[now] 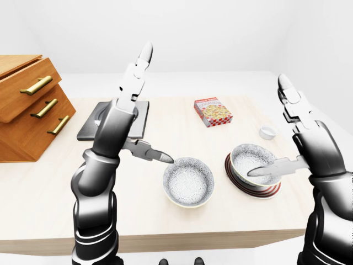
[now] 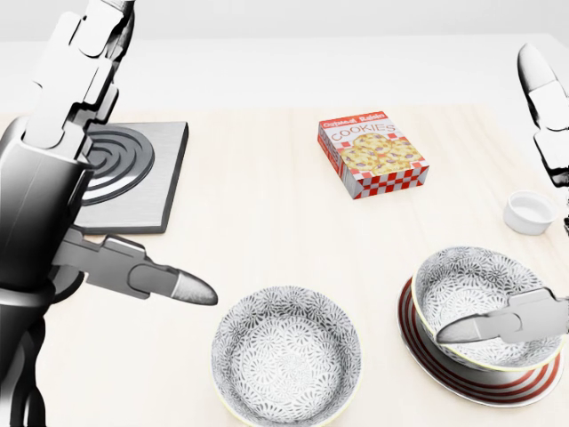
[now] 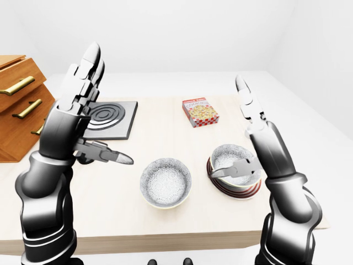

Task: Pick the akita bowl from table center and place it on the plate.

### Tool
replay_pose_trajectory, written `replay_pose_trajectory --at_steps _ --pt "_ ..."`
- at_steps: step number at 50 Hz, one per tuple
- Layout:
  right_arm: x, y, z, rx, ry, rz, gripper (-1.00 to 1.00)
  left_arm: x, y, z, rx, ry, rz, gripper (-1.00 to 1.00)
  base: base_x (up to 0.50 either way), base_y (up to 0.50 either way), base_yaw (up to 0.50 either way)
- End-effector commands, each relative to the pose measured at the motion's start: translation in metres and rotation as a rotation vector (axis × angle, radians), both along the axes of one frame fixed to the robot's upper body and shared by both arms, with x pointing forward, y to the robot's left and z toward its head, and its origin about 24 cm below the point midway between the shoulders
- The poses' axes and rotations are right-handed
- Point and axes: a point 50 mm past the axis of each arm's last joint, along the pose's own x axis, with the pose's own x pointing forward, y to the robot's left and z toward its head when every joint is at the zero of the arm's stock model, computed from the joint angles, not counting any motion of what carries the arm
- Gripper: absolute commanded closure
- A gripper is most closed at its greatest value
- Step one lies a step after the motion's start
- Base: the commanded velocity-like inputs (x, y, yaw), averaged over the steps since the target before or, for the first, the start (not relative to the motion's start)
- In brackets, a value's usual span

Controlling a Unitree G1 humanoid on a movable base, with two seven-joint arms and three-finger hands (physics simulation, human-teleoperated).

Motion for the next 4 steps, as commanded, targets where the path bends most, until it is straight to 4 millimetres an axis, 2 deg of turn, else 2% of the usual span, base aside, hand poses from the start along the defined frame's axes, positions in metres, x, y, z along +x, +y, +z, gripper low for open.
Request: replay_pose_trajectory --at_steps 1,4 --pt "0.001 0.018 0.0047 0.132 -0.068 0.134 -1.0 -0.0003 0.0012 0.0018 -0.013 -0.009 -0.001 -1.0 0.0 0.0 0.0" --pt "-0.0025 0.0173 0.0063 0.134 -0.077 0.14 -1.0 0.0002 0.0017 0.0018 -0.016 -0.008 0.0 -1.0 0.0 0.0 0.0"
